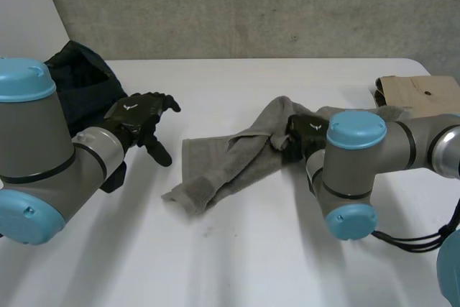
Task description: Fold the laundry.
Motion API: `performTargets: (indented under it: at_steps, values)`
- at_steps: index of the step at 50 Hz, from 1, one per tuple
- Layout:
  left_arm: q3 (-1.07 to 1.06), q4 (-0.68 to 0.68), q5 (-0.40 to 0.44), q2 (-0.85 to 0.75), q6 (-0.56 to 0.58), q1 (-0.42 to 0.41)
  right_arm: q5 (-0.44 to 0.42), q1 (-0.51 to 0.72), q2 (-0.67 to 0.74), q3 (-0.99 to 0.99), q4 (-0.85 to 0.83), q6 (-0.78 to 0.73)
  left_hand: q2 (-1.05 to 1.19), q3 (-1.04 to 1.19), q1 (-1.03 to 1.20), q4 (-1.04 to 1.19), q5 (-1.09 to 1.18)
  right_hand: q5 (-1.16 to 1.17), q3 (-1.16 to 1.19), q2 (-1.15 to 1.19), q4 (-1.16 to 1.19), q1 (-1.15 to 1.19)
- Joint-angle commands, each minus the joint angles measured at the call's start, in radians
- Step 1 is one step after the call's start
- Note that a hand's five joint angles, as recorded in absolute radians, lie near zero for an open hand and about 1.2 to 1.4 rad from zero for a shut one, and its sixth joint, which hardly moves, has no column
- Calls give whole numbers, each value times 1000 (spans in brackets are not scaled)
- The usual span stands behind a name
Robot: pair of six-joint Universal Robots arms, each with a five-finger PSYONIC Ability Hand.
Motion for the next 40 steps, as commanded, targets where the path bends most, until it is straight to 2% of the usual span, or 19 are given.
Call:
performTargets:
  at_steps: [1, 5, 6, 12, 14, 17, 20, 28, 30, 32, 33, 35, 40]
  values:
    - [11, 2, 7, -2, 0, 0, -8, -10, -122, 5, -11, -118, -65, -73, -79, -59, -48, 229, 219, 218, 214, 265]
    - [44, 2, 13, -18, -2, 2, -43, -15, -301, 45, 13, -269, -92, -100, -106, -86, -74, 229, 219, 218, 214, 265]
    - [53, 2, 15, -26, -2, 0, -81, -16, -373, 70, 24, -330, -95, -103, -109, -89, -77, 229, 219, 218, 214, 265]
    - [150, 2, 16, -112, -6, -18, -255, -9, -585, 107, 73, -464, -121, -129, -135, -116, -104, 229, 219, 218, 214, 265]
    - [176, 2, 16, -136, -6, -27, -313, -6, -707, 102, 122, -471, -130, -138, -144, -124, -113, 229, 219, 218, 214, 265]
    - [231, 1, 27, -196, -9, -53, -359, -3, -819, 91, 162, -471, -145, -153, -159, -139, -127, 229, 219, 218, 214, 265]
    - [276, -2, 76, -255, -24, -75, -378, -4, -904, 64, 185, -465, -154, -161, -168, -148, -136, 229, 219, 218, 214, 265]
    - [316, -10, 210, -340, -146, -104, -386, -12, -989, 30, 214, -395, -136, -144, -150, -130, -119, 229, 219, 218, 214, 265]
    - [319, -9, 228, -353, -172, -112, -387, -13, -1001, 30, 228, -392, 91, 84, 78, 97, 109, 229, 219, 218, 214, 265]
    - [322, -10, 233, -356, -195, -109, -379, -15, -1001, 36, 242, -392, 522, 515, 509, 528, 540, 229, 219, 218, 214, 265]
    - [320, -16, 239, -353, -215, -116, -376, -23, -1001, 38, 243, -390, 882, 874, 868, 888, 900, 229, 219, 218, 214, 265]
    - [301, -38, 269, -348, -254, -122, -366, -77, -998, 41, 246, -393, 1038, 1030, 1024, 1043, 1055, 229, 219, 218, 214, 265]
    - [233, -133, 430, -258, -299, -136, -361, -245, -992, 53, 256, -392, 1047, 1039, 1033, 1052, 1064, 229, 219, 218, 214, 265]
